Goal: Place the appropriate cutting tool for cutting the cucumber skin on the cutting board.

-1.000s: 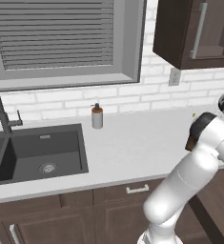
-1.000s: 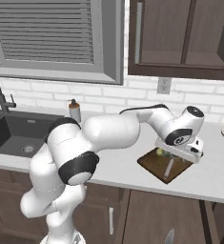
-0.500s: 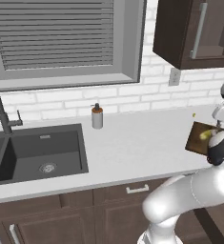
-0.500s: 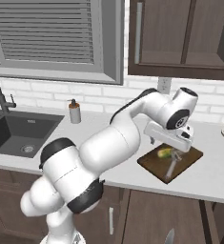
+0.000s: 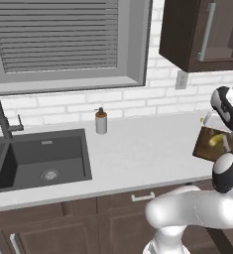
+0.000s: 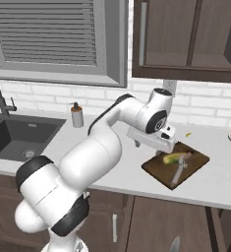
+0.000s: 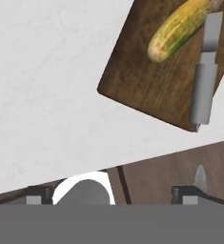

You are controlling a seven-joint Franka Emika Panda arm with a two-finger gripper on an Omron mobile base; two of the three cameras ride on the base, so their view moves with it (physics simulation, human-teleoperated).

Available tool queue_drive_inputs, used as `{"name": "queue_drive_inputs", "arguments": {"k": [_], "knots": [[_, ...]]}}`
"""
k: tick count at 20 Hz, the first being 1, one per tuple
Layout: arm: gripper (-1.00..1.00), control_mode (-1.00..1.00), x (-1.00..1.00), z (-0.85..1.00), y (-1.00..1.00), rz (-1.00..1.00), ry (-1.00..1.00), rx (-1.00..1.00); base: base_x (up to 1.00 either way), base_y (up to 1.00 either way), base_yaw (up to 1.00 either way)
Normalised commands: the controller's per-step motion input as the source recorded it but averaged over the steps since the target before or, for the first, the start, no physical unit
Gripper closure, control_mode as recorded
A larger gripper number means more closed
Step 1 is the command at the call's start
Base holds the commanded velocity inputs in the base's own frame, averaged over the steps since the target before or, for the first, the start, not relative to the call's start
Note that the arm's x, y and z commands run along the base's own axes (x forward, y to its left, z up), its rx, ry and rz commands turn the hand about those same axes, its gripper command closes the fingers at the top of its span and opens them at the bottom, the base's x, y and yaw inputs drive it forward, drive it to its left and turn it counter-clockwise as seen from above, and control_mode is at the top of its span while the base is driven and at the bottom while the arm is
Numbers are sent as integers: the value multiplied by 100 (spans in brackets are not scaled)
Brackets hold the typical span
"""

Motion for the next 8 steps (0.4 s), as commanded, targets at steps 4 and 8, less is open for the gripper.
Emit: {"name": "queue_drive_inputs", "arguments": {"k": [4, 8], "knots": [[-100, -100, 0, 0, 30, -2, 0, -3, 0, 0, 0], [-100, -100, 0, -1, 6, 0, 0, 0, 0, 0, 0]]}}
